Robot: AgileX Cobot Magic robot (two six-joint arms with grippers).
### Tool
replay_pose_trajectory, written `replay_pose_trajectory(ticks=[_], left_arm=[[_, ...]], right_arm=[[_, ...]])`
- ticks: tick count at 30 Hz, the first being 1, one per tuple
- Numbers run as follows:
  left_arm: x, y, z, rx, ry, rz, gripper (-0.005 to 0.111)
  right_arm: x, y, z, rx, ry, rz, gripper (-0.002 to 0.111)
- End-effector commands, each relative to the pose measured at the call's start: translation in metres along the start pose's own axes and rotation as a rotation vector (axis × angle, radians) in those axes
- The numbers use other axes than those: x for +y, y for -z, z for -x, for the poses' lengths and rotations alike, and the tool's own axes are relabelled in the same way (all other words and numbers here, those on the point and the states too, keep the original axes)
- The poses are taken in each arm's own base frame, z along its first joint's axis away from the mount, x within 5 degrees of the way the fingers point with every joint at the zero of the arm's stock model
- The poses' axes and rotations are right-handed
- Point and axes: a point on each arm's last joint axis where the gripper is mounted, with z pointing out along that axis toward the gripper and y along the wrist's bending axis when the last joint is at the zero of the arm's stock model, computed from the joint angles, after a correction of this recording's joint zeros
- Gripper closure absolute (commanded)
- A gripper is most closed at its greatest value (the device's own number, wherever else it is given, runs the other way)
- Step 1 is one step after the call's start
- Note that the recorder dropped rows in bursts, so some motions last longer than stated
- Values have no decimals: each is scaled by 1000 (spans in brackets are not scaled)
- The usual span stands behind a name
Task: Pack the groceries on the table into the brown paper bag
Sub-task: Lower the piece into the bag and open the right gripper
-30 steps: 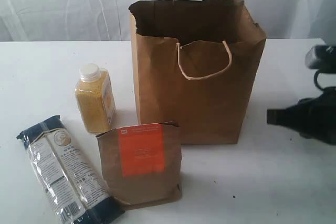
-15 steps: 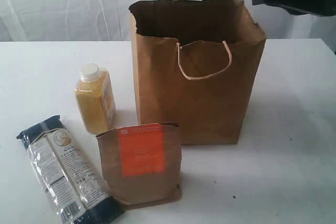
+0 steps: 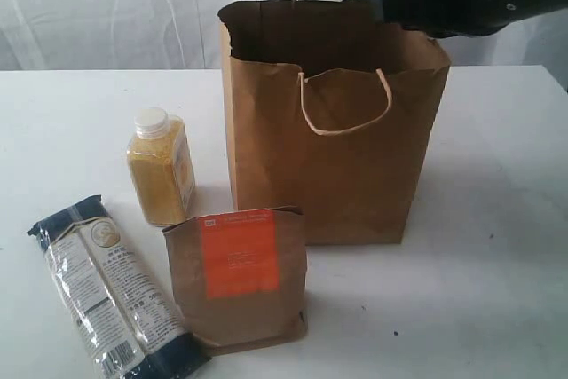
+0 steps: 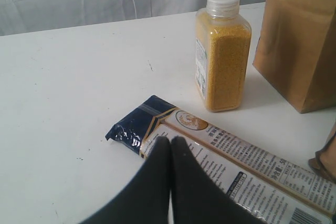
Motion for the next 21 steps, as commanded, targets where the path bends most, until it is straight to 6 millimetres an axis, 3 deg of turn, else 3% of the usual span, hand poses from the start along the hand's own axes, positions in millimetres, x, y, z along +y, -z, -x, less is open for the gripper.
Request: replay_pose_trajectory(ticks=[1,6,14,21], left_arm=[[0,0,-1,-3,4,-5,107],[0,0,-1,-3,4,-5,107],[0,0,-1,-3,4,-5,107],[0,0,-1,-3,4,-5,107]], right_arm=[[3,-8,5,4,15,7,108],[13,-18,5,25,33,33,108],[13,-37,-1,71,33,32,108],[13,-40,0,56,33,33,106]])
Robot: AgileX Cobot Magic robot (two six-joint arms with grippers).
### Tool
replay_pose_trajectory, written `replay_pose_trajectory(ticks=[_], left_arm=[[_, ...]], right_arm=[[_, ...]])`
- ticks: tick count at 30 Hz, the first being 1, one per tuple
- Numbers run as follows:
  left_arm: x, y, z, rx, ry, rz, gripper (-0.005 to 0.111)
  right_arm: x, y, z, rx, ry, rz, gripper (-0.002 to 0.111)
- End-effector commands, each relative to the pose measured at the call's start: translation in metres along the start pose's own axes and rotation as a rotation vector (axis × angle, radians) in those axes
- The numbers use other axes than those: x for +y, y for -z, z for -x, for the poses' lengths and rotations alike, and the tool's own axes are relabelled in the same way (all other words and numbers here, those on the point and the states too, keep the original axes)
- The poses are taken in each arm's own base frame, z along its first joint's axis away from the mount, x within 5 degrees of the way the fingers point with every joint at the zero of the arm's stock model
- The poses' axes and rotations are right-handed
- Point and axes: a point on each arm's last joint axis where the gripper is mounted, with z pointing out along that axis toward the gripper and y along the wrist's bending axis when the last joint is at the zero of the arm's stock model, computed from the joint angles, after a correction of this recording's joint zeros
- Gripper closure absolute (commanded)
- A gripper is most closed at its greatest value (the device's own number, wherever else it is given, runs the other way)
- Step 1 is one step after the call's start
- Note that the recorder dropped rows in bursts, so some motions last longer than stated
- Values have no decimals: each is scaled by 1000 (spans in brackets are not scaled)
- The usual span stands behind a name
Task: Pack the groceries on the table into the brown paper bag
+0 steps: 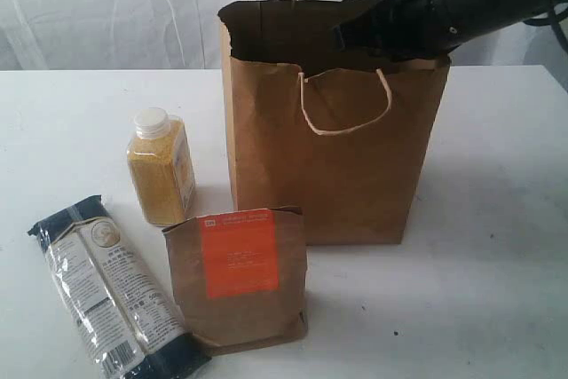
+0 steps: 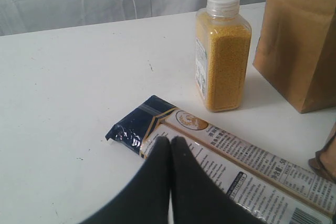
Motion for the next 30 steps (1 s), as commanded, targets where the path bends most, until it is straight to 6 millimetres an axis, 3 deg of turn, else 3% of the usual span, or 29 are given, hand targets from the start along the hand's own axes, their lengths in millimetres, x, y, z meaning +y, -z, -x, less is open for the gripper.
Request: replay_pose_trajectory(ticks=[1,3,6,8,12,14,19,25,30], left_arm=[[0,0,-1,-3,4,-5,107],[0,0,-1,-3,4,-5,107],[0,0,-1,-3,4,-5,107],[0,0,-1,-3,4,-5,107],[0,0,-1,-3,4,-5,107],[0,0,-1,-3,4,-5,107],[0,0,-1,-3,4,-5,107],[0,0,-1,-3,4,-5,107],[0,0,-1,-3,4,-5,107]], right_arm=[[0,2,5,-32,8,0,103],[0,2,5,-29,8,0,89],[0,3,5,-28,8,0,57],[0,6,7,-40,8,0,47],[0,28,16,-131,1,1,47],[0,47,21,-190,-7,2,50],[0,92,20,-321,-21,6,73],[0,131,-7,-467,-47,14,106],[0,157,-48,-559,-73,25,108]])
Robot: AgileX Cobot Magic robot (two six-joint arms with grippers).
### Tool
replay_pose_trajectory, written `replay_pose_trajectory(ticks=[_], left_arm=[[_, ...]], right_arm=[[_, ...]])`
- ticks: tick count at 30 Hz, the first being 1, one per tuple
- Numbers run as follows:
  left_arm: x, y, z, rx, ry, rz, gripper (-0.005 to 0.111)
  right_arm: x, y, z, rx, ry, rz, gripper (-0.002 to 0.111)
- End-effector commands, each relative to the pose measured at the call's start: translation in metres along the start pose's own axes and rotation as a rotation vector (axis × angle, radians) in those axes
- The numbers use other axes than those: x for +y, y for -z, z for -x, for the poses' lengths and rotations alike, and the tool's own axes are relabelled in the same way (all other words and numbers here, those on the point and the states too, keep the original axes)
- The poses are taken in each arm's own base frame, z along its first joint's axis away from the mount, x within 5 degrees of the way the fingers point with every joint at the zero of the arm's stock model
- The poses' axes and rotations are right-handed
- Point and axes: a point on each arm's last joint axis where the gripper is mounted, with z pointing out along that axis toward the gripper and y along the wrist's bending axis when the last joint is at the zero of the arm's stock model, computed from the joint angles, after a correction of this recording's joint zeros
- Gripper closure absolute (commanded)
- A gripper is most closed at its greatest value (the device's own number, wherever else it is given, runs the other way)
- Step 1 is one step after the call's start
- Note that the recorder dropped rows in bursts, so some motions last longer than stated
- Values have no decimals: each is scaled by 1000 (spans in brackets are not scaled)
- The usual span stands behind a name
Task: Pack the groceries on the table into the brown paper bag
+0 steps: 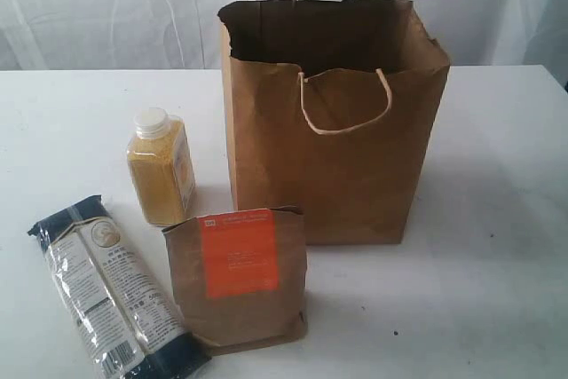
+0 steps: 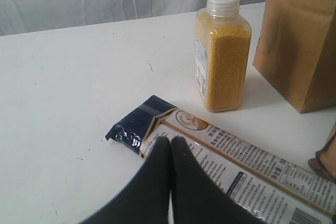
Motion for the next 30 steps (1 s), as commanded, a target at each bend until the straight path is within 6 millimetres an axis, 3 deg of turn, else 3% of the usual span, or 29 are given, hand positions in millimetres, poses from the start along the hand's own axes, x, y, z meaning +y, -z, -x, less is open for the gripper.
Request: replay_pose_trajectory(ticks=[1,4,8,15,24,30], left_arm=[[0,0,-1,-3,4,-5,107],[0,0,-1,-3,4,-5,107],[0,0,-1,-3,4,-5,107],[0,0,-1,-3,4,-5,107],[0,0,-1,-3,4,-5,107],[0,0,-1,-3,4,-5,107]], right_arm=[[-1,36,-19,-100,-23,7,108],[-2,61,-32,-153,-23,10,108],[-3,73,-50,-118,-23,8,108],[-7,59,-108,-37,-23,2,108],[-9,54,-150,57,-23,-5,108],[-11,65,-177,79,-23,-6,108]])
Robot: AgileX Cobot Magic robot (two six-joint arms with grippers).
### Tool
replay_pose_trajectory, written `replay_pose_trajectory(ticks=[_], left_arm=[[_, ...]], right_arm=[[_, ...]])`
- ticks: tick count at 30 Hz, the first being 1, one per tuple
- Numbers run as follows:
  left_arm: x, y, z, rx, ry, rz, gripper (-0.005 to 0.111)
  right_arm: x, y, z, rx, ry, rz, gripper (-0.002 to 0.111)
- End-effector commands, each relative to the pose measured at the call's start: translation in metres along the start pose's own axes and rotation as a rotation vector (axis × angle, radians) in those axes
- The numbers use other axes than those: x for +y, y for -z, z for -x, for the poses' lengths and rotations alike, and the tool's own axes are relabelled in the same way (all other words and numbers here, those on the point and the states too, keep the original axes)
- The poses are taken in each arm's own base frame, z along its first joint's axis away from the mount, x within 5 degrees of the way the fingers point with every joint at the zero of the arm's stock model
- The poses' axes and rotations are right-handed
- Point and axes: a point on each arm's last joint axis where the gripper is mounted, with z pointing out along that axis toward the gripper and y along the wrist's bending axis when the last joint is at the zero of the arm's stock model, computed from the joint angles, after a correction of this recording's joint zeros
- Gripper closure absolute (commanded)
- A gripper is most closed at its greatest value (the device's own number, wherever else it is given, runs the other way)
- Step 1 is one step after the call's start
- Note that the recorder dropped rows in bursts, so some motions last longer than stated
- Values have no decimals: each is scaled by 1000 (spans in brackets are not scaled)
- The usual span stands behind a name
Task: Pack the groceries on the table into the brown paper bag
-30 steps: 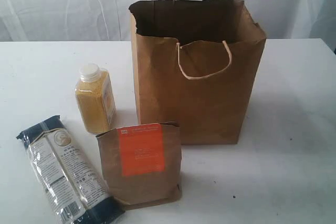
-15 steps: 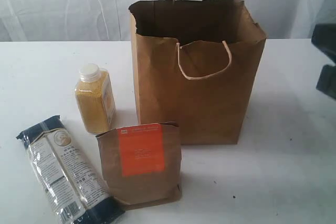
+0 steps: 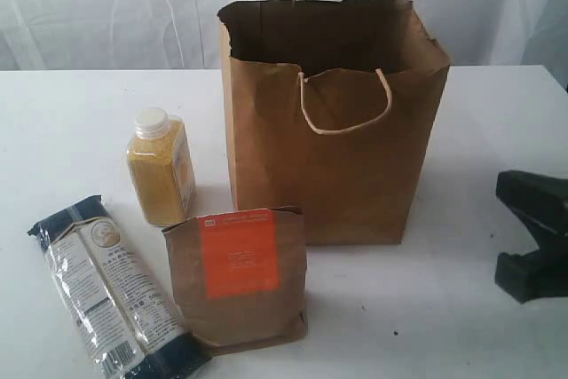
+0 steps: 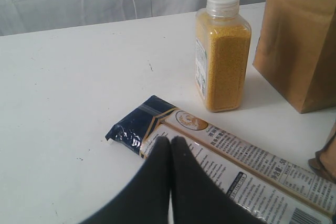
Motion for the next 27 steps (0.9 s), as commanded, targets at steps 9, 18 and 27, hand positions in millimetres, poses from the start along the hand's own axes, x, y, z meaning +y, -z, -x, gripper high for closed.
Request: replay_pose_trajectory(ticks=[9,18,27], left_arm=[[0,0,-1,-3,4,-5,107],[0,0,-1,-3,4,-5,107],[0,0,-1,-3,4,-5,107]], right_arm=[[-7,22,-55,-28,-11,-25,108],[-14,34,-77,-61,-31,-100,108],[-15,44,-85,-39,-39,-124,108]])
